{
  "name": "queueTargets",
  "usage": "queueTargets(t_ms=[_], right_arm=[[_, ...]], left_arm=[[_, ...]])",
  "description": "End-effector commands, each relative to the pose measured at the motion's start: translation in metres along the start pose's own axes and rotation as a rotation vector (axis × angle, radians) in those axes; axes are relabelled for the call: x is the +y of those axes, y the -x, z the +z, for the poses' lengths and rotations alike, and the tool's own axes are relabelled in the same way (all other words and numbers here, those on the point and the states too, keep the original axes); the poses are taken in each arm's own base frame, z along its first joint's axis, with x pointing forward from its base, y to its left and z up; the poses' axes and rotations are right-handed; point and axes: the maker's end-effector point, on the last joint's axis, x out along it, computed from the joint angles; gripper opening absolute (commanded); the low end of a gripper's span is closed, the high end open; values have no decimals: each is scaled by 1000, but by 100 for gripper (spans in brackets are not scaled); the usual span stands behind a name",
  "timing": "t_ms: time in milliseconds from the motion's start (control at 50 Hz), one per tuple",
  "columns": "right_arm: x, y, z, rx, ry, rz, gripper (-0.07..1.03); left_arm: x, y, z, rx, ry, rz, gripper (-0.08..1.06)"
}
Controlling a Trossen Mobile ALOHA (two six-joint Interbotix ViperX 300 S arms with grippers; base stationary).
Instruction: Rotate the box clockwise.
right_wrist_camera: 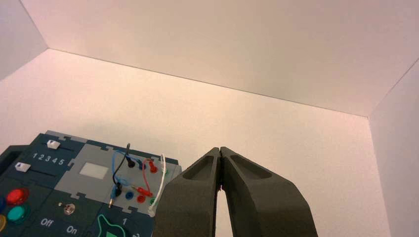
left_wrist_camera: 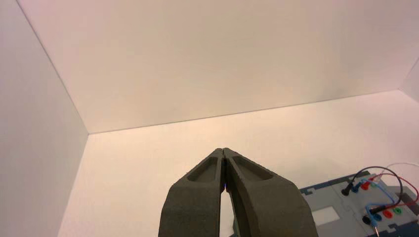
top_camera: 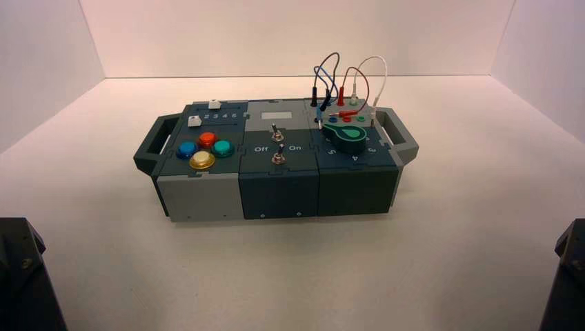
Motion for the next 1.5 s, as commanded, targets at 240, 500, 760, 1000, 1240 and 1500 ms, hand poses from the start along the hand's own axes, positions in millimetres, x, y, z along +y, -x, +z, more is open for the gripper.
queueTargets(t_ms=[240, 500, 760, 1000, 1240, 1500], right_arm=[[0, 5, 15, -34, -14, 3, -3], [3, 3, 19, -23, -32, 17, -3], [5, -32, 33, 92, -39, 27, -3], [30, -99, 42, 244, 7, 82, -2], [60, -164, 41, 349, 45, 127, -2], [79, -227, 12, 477, 65, 143, -2]], left_arm=[[-4, 4, 8, 33, -7, -16, -3], [-36, 11, -21, 255, -63, -143, -3], [-87, 16, -73, 574, -179, -329, -3], [-127, 37, -114, 885, -263, -460, -3], [-162, 36, -140, 1068, -201, -511, -3], [-178, 26, -170, 1187, -217, -506, -3]])
